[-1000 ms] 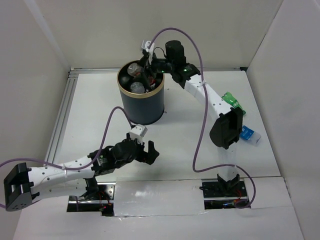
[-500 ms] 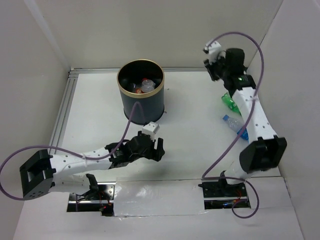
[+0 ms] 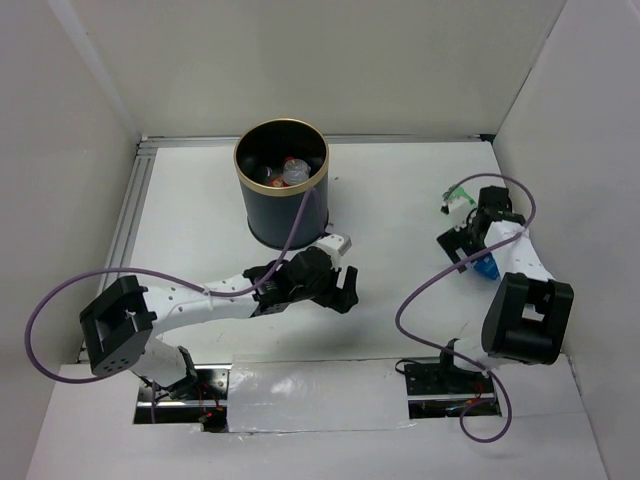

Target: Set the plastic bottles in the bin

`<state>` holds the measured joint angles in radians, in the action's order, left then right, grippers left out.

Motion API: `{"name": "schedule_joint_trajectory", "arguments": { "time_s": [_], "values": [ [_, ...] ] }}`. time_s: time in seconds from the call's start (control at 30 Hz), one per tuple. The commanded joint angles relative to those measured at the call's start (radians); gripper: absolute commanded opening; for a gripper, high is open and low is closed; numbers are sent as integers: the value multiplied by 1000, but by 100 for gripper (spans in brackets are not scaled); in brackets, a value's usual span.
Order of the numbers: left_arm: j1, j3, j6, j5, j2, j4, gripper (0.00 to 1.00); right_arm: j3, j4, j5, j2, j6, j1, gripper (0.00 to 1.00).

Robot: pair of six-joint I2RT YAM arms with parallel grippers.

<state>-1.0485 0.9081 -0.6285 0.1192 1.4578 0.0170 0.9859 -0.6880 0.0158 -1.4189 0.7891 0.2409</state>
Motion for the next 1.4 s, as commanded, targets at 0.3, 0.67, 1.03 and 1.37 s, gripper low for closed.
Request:
{"name": "schedule_joint_trajectory", "arguments": {
  "time_s": [0.3, 0.67, 1.03, 1.37],
  "values": [
    [2, 65, -19, -3, 16, 21, 90, -147, 318, -27, -156, 144, 38, 99],
    [2, -44, -48, 25, -99, 21, 92, 19, 156, 142, 54, 272, 47, 99],
    [2, -5, -39, 16, -76, 32, 92, 134, 163, 99, -236, 317, 129, 99],
    [2, -14, -48, 16, -66, 23, 92, 155, 257, 59, -253, 386, 159, 99]
  ]
}}
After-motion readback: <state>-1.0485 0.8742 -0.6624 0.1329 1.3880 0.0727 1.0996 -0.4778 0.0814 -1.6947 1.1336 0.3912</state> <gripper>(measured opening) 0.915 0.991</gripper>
